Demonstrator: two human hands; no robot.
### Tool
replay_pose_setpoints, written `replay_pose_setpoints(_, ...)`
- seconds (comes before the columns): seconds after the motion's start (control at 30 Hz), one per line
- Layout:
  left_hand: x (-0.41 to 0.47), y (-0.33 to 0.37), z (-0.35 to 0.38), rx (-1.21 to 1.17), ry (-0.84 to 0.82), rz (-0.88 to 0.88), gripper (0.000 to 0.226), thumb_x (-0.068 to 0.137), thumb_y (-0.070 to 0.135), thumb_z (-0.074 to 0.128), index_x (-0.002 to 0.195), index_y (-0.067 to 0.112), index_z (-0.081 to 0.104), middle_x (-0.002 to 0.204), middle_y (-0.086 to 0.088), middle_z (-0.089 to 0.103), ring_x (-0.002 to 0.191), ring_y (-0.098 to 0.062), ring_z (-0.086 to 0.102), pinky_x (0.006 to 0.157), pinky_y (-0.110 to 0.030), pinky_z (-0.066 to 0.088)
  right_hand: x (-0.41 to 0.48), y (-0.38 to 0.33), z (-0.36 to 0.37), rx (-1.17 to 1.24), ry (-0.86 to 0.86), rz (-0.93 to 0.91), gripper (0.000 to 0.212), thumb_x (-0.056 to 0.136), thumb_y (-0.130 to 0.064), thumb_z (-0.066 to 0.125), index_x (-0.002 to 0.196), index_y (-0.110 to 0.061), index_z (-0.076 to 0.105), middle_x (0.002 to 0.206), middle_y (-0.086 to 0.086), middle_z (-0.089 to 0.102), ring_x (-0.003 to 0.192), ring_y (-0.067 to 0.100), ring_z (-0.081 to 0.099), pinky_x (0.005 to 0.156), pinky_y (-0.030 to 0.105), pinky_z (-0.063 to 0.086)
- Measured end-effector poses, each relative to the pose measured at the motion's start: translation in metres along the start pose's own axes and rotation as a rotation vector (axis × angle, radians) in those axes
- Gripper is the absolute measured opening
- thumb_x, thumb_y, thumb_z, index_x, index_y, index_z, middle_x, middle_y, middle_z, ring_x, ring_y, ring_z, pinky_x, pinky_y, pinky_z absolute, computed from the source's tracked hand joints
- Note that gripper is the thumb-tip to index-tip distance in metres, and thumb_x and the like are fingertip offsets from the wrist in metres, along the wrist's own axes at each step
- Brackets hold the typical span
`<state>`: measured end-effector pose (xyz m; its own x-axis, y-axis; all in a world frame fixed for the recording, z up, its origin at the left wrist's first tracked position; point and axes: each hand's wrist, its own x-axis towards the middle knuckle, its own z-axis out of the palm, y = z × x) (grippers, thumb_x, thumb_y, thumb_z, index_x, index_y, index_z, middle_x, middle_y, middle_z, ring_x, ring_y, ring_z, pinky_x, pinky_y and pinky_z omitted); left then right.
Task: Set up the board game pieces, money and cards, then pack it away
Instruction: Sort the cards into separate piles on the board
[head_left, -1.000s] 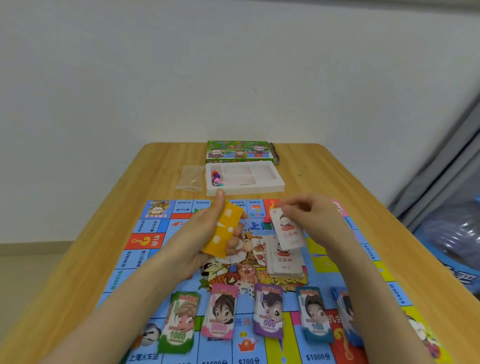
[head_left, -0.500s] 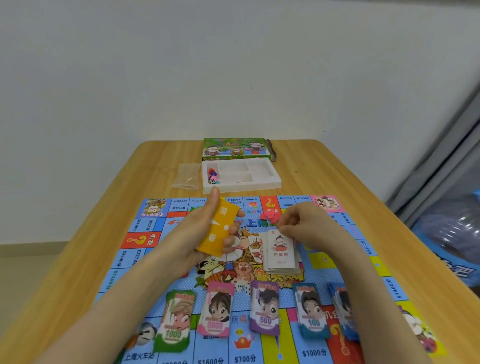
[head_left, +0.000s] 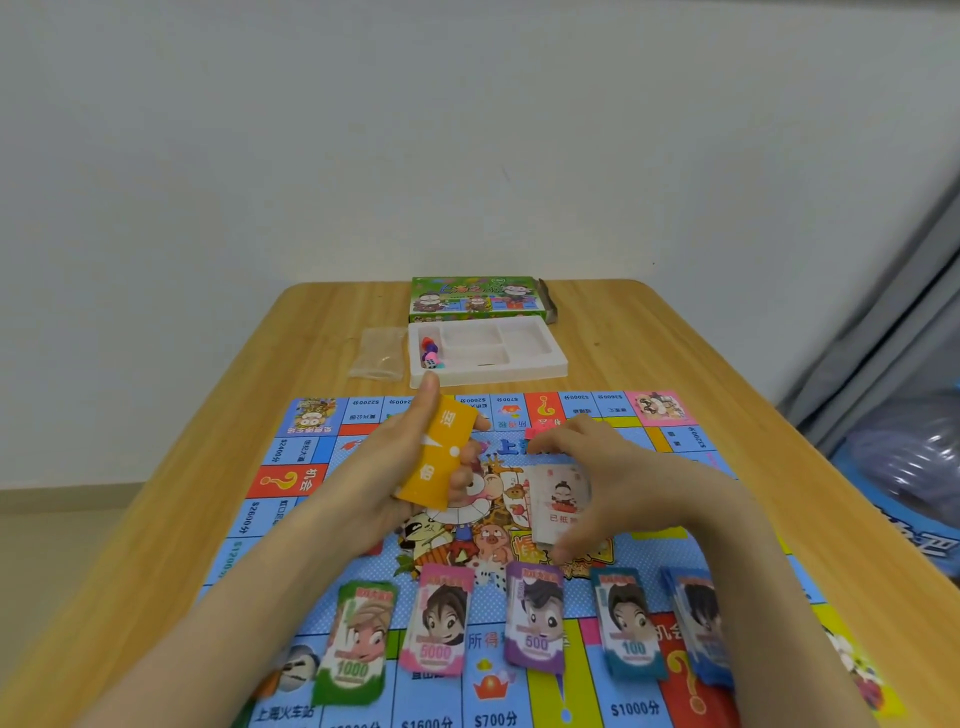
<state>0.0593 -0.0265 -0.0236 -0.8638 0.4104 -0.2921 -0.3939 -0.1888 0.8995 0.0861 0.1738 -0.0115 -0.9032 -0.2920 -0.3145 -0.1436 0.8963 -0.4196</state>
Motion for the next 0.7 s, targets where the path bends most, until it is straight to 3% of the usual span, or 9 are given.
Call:
replay_pose_setpoints(0.1, 0.002, -0.001, -0.001, -0.004, 0.006, -0.009, 0.059, 0.088, 0.056, 0.037, 0.103, 0.004, 0.062, 0.059, -0.004, 0.057, 0.041, -0.012, 0.049, 0.040, -0.021, 0.042, 0.004, 0.003, 0.003, -0.061, -0.014, 0.011, 0.098, 0.065, -0.039, 0.083, 0.142, -0.029, 0.023, 0.132, -0.010, 0.027, 0.127, 0.014, 0.029, 0.107, 0.039, 0.035)
replay_pose_setpoints(0.27, 0.002, 0.001, -0.001, -0.093, -0.015, -0.047, 0.056, 0.078, 0.053, 0.047, 0.104, 0.005, 0.059, 0.062, -0.004, 0.053, 0.042, -0.012, 0.048, 0.041, -0.021, 0.043, 0.004, 0.004, 0.004, -0.003, -0.013, 0.026, 0.078, 0.071, -0.029, 0.080, 0.132, -0.025, 0.032, 0.115, -0.012, 0.031, 0.114, 0.012, 0.039, 0.090, 0.037, 0.052)
replay_pose_setpoints(0.4, 0.000, 0.002, -0.003, -0.315, -0.110, -0.138, 0.047, 0.077, 0.024, 0.065, 0.116, 0.001, 0.052, 0.065, -0.005, 0.045, 0.047, -0.013, 0.043, 0.043, -0.021, 0.040, 0.004, 0.005, 0.004, -0.002, 0.005, 0.018, 0.077, 0.072, -0.034, 0.079, 0.133, -0.027, 0.033, 0.118, -0.013, 0.031, 0.115, 0.010, 0.038, 0.092, 0.034, 0.050)
replay_pose_setpoints(0.5, 0.000, 0.002, -0.008, -0.427, -0.222, -0.147, 0.084, 0.048, -0.002, 0.080, 0.125, -0.002, 0.046, 0.069, -0.008, 0.044, 0.053, -0.016, 0.044, 0.046, -0.026, 0.042, 0.008, 0.004, 0.004, 0.067, 0.141, -0.020, 0.070, 0.075, -0.041, 0.075, 0.132, -0.026, 0.039, 0.121, -0.011, 0.037, 0.117, 0.008, 0.039, 0.095, 0.022, 0.039)
replay_pose_setpoints(0.57, 0.002, 0.001, -0.012, -0.467, -0.274, -0.131, 0.094, 0.037, -0.008, 0.076, 0.125, -0.003, 0.045, 0.071, -0.010, 0.047, 0.057, -0.019, 0.047, 0.048, -0.030, 0.045, 0.011, 0.003, 0.004, 0.136, 0.301, -0.067, 0.054, 0.080, -0.039, 0.070, 0.125, -0.022, 0.047, 0.120, -0.005, 0.047, 0.110, 0.009, 0.046, 0.082, 0.010, 0.037)
replay_pose_setpoints(0.63, 0.002, 0.002, -0.011, -0.458, -0.284, -0.121, 0.091, 0.036, -0.010, 0.076, 0.122, -0.004, 0.047, 0.076, -0.014, 0.053, 0.061, -0.023, 0.054, 0.052, -0.034, 0.051, 0.016, 0.002, 0.006, 0.212, 0.440, -0.112, 0.038, 0.083, -0.035, 0.067, 0.116, -0.021, 0.053, 0.112, -0.003, 0.053, 0.101, 0.008, 0.050, 0.073, 0.004, 0.037)
replay_pose_setpoints(0.7, 0.002, 0.002, -0.009, -0.439, -0.258, -0.131, 0.069, 0.051, -0.009, 0.071, 0.117, -0.008, 0.051, 0.090, -0.021, 0.065, 0.074, -0.032, 0.067, 0.064, -0.040, 0.060, 0.019, -0.001, 0.008, 0.292, 0.539, -0.170, 0.023, 0.086, -0.030, 0.065, 0.107, -0.024, 0.055, 0.105, -0.004, 0.056, 0.095, 0.006, 0.051, 0.072, 0.002, 0.037)
